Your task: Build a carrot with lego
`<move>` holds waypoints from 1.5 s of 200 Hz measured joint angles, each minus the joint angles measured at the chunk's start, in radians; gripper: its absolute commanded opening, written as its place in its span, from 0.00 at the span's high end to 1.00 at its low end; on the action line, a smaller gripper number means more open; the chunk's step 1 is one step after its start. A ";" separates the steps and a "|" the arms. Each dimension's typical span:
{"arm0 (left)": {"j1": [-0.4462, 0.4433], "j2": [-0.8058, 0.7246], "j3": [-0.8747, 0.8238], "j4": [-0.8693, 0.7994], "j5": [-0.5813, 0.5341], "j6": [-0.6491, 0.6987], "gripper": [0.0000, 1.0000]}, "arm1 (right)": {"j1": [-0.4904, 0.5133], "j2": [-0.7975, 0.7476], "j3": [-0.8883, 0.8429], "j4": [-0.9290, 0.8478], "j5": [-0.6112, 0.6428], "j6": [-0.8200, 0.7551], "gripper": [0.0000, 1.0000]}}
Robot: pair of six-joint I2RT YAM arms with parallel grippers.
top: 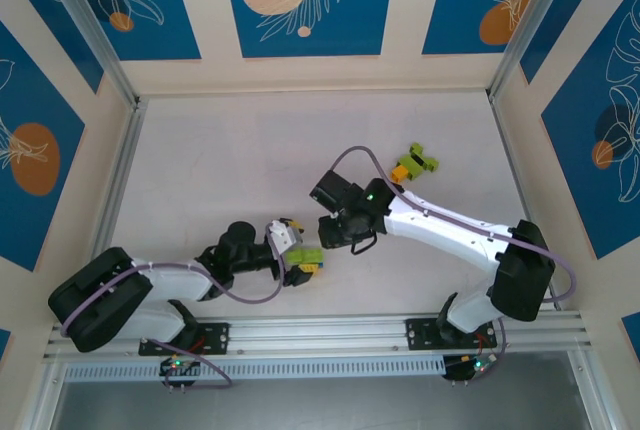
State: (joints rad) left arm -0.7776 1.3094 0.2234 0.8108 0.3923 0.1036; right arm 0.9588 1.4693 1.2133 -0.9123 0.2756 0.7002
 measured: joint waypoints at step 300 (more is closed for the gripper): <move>0.004 -0.039 -0.056 0.078 0.105 -0.022 0.62 | 0.099 0.119 0.143 -0.142 0.064 0.126 0.74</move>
State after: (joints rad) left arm -0.7738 1.2709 0.1669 0.8886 0.4976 0.0818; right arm 1.0576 1.5883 1.3560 -1.0546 0.3397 0.8261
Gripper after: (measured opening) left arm 0.391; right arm 0.321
